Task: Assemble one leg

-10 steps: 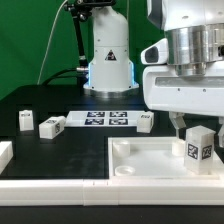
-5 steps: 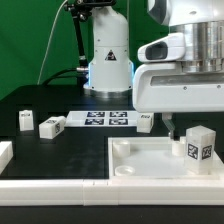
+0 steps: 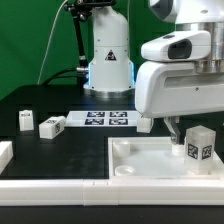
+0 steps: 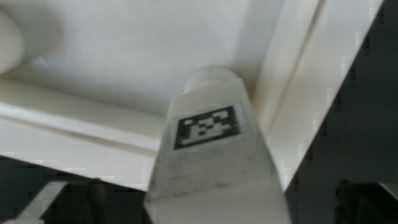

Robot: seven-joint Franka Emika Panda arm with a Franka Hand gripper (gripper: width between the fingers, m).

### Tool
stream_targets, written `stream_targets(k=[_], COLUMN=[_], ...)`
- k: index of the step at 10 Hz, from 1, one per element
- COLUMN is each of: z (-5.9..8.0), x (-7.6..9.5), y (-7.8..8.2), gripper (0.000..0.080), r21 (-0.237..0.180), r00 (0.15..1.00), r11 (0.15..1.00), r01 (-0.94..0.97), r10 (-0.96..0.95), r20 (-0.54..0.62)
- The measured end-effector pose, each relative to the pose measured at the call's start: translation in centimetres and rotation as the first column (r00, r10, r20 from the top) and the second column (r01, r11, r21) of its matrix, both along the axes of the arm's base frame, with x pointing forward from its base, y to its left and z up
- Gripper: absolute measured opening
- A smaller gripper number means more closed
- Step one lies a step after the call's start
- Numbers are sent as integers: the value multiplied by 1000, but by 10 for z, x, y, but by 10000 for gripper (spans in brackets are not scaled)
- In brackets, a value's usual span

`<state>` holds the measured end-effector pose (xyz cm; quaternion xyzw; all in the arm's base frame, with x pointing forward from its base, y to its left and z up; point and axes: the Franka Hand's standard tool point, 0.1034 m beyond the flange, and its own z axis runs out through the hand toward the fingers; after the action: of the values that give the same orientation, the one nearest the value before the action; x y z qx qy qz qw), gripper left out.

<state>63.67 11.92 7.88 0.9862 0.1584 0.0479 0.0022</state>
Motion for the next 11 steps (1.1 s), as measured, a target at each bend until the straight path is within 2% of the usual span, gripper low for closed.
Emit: stream_targets(k=[2,5,7,9,10,11], z=[0,0,0,-1,-2,-2], x=[0,0,0,-1,0,0], y=[0,1,0,-1,-1,0], gripper=[649,291,291,291,291,291], r21=[-4,-3,0,29,60,74], r00=[999,999,1000,979,927,858], r11=[999,999,1000,978,925,855], r01=[-45,-45,-18,205,375,513], r10=[45,45,18,-205,-375,-513], r20=[0,0,0,-4,-12,-21])
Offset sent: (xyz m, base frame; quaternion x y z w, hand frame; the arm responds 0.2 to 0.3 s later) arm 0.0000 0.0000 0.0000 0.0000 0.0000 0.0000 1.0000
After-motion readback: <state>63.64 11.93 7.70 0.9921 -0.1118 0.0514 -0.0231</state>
